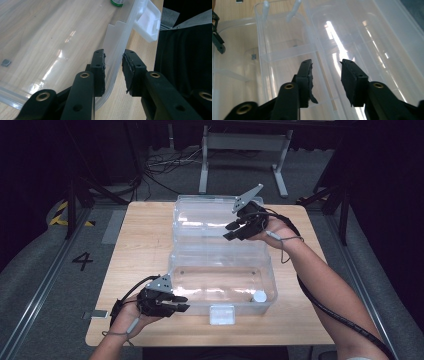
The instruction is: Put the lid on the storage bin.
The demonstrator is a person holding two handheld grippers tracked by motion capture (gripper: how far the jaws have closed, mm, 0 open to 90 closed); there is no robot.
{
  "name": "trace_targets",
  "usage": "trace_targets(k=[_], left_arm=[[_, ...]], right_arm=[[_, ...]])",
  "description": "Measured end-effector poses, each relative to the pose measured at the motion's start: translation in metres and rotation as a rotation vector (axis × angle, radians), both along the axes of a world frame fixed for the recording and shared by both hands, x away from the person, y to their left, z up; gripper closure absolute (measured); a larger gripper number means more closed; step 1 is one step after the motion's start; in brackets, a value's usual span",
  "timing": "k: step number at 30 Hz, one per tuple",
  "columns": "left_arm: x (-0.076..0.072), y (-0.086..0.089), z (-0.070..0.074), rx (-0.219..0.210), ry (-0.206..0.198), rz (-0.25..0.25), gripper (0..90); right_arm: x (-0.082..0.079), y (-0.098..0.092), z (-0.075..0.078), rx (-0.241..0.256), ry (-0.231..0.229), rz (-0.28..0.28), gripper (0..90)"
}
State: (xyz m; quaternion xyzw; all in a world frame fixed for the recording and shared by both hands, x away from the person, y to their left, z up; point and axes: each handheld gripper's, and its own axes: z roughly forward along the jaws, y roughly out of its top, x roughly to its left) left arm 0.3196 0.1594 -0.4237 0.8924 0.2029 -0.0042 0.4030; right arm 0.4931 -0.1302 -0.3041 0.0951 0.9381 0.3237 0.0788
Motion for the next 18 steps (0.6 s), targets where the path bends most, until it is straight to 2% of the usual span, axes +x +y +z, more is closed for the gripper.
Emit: trace_targets(k=[6,8,12,18], left_arm=[[0.0006,0.0005,0.0002,0.0,0.004,-0.001,72.0],[0.0009,0.0006,0.0001,-0.001,0.005,-0.003,72.1],[0.0013,0.0008,0.0001,-0.002,0.008,-0.006,72.2],[0.0021,0.0007,-0.0003,-0.003,0.008,-0.012,72.5]], right_arm=[[-0.0022,0.0053,-0.0007,-0.021,-0.028,0.019,71.5],[-0.0024,0.0047,0.0003,-0.023,-0.033,0.01,77.4],[-0.0036,0.0025,0.0012,-0.022,-0.031,-0.004,82.0],[-0.0069,0.0003,0.0019,-0.02,-0.033,-0.01,83.6]])
